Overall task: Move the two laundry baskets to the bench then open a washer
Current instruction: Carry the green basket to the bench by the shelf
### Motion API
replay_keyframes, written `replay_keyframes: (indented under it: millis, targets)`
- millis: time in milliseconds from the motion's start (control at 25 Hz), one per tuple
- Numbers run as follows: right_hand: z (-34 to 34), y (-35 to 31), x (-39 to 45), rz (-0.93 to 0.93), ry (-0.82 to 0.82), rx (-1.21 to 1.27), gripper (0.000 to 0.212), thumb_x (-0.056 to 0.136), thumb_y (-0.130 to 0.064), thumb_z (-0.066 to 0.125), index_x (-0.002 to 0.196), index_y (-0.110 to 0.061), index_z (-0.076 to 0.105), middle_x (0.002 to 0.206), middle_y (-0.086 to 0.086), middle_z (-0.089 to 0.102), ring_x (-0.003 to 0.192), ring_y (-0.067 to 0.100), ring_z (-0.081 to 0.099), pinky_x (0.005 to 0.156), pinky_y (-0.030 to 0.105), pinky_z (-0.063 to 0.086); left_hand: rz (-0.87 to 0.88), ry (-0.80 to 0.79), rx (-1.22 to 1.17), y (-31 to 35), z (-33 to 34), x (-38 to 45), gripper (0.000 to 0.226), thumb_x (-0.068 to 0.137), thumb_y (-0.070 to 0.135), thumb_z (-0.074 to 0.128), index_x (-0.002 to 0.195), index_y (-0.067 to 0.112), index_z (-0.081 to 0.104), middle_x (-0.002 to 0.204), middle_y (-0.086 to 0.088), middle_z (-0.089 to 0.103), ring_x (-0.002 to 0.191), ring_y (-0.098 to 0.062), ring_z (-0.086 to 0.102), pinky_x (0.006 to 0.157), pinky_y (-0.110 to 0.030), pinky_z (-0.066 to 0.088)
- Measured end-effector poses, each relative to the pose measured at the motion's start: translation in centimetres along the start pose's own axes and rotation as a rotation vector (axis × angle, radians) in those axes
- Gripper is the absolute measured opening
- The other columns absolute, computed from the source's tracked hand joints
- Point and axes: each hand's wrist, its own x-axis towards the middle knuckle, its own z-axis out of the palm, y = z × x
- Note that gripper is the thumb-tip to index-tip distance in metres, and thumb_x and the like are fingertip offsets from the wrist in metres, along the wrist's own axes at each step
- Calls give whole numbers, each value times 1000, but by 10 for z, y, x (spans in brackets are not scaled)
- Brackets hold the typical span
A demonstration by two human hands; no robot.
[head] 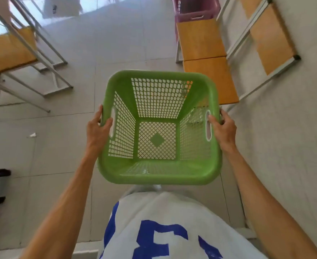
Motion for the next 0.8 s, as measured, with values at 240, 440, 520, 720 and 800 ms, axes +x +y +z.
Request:
replay_keyframes:
  millis: [240, 440, 520, 720, 800]
  targets:
    - [116, -126, 75, -138, -62, 51, 45, 89, -45, 66, 128, -23, 66, 95, -6, 72, 67, -4, 65, 55, 12, 52, 26, 86, -129, 6, -97, 118, 64, 95, 18, 60, 153, 26, 34, 113, -8, 68, 68, -15, 74, 56, -28, 62]
    - [160, -196, 150, -185, -47, 97, 43, 86, -46, 68, 122, -24, 68, 87, -12, 73, 61, -6, 68, 51, 12, 52, 97, 115, -129, 26, -116, 223, 61, 93, 22, 63, 149, 25, 39, 119, -7, 65, 84, -22, 73, 63, -30, 63]
    - [171, -219, 189, -197, -31, 98, 47, 84, -51, 69, 125, -29, 66, 82, -20, 70, 61, -11, 66, 51, 9, 51, 91, 111, -145, 33, -109, 268, 63, 93, 21, 63, 150, 23, 37, 123, -10, 65, 88, -27, 73, 67, -37, 63]
    - [205, -276, 317, -199, -73, 69, 52, 83, -52, 69, 129, -28, 66, 102, -7, 76, 86, 15, 73, 76, 32, 60, 80, 148, -164, 70, -86, 392, 62, 91, 23, 65, 148, 25, 40, 105, -9, 69, 77, -19, 75, 65, -35, 63]
    - [219, -302, 373, -188, -91, 55, 54, 84, -52, 69, 131, -26, 66, 102, -5, 76, 89, 20, 75, 79, 35, 61, 88, 180, -172, 91, -73, 446, 59, 92, 22, 64, 147, 23, 42, 93, 1, 67, 64, -8, 72, 54, -23, 59]
